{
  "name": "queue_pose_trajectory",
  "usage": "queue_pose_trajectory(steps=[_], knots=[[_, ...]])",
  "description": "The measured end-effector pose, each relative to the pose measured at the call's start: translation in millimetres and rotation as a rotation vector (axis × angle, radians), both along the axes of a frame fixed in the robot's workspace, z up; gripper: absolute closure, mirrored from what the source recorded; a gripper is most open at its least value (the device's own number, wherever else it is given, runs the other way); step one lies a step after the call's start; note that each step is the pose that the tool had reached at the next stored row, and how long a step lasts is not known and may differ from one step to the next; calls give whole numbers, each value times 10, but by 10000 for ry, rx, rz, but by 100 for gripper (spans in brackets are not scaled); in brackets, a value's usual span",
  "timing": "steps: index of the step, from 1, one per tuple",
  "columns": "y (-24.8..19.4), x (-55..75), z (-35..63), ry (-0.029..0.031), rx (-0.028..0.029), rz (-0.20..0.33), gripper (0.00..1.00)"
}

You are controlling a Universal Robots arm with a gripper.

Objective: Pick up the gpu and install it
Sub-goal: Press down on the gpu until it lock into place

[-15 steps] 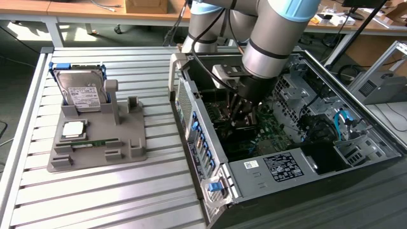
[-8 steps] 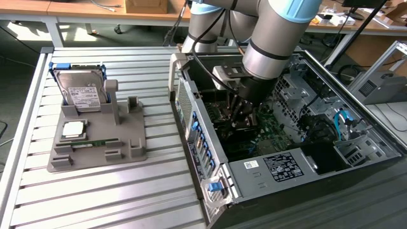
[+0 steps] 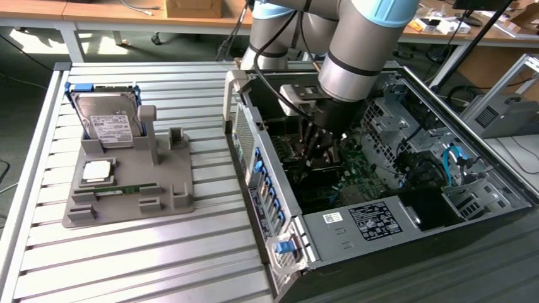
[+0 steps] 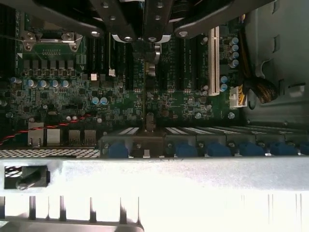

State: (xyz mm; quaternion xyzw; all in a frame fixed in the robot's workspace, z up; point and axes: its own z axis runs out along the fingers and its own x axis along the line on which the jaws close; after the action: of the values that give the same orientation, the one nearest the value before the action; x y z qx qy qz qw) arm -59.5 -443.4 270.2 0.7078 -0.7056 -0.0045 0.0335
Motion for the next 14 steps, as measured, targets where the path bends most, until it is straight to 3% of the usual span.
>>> queue_pose_trajectory(steps=[10,14], knots=[[2,-46,-64,2,20,5,89],[1,-49,-46,6,5,3,89]])
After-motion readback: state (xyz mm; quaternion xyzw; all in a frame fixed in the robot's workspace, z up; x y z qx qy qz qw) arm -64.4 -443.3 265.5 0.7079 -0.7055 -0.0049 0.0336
